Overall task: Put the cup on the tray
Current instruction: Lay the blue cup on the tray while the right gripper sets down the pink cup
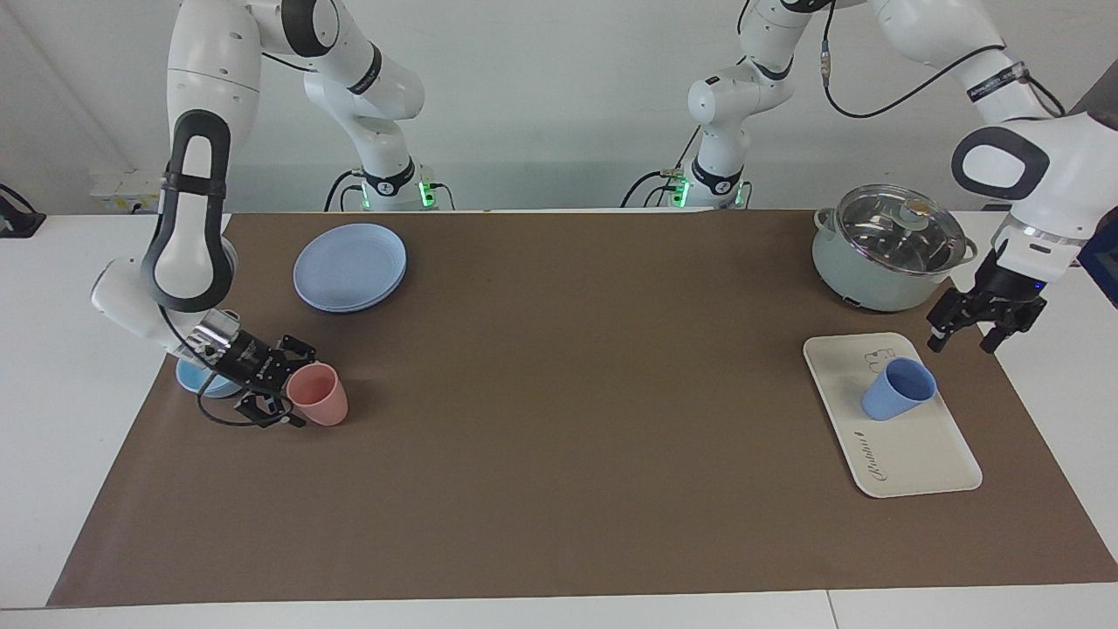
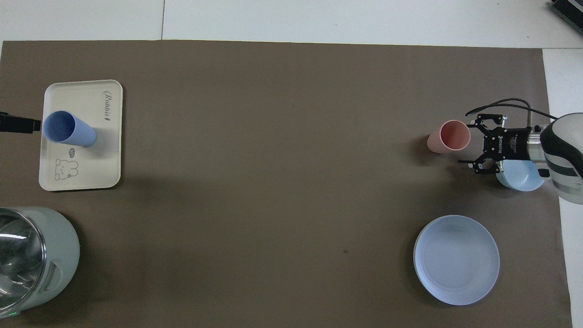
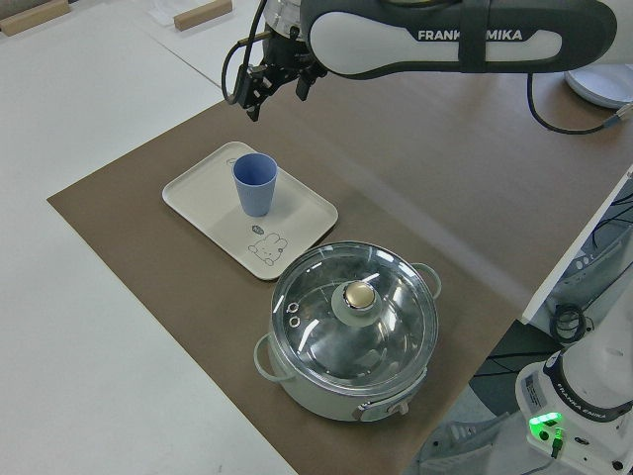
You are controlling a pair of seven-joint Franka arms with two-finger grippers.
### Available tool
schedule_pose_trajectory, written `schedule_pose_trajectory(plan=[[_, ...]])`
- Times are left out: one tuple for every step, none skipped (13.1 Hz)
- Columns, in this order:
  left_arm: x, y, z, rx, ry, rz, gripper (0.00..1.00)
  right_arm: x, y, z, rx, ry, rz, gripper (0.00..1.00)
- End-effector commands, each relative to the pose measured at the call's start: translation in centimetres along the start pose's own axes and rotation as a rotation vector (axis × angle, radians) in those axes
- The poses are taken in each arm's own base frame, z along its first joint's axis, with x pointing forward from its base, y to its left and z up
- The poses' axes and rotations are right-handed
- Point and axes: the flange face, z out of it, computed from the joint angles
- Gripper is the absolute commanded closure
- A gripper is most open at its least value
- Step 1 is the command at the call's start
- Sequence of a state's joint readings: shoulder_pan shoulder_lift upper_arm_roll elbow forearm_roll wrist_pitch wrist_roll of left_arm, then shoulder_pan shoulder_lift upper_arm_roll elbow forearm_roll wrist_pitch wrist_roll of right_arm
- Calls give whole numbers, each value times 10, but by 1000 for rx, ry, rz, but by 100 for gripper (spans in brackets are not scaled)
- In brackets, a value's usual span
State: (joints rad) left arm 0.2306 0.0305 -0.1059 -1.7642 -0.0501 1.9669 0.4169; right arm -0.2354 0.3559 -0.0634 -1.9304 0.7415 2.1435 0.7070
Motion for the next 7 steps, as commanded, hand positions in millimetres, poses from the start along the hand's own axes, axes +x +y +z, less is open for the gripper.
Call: schedule_pose_trajectory(plan=[[-16,51,-5,11,-70,14,0,-5,7,-29,-65,116,-221,0],[-22,70,-3,10,-79,-2,0,-8,7,-42,-113,168,-358,0],[-25,89,-3,7,-86,-12,0,-12,6,-58,-170,219,-543,0],[-27,105,-6,2,-108,-29,0,-19,3,-68,-205,244,-684,0],[-29,123,-10,-3,-132,-46,0,-26,2,-79,-221,253,-764,0],[-28,141,-13,-3,-136,-68,0,-33,3,-87,-234,256,-807,0],[-26,156,-18,-2,-136,-97,0,-42,4,-92,-271,251,-836,0]])
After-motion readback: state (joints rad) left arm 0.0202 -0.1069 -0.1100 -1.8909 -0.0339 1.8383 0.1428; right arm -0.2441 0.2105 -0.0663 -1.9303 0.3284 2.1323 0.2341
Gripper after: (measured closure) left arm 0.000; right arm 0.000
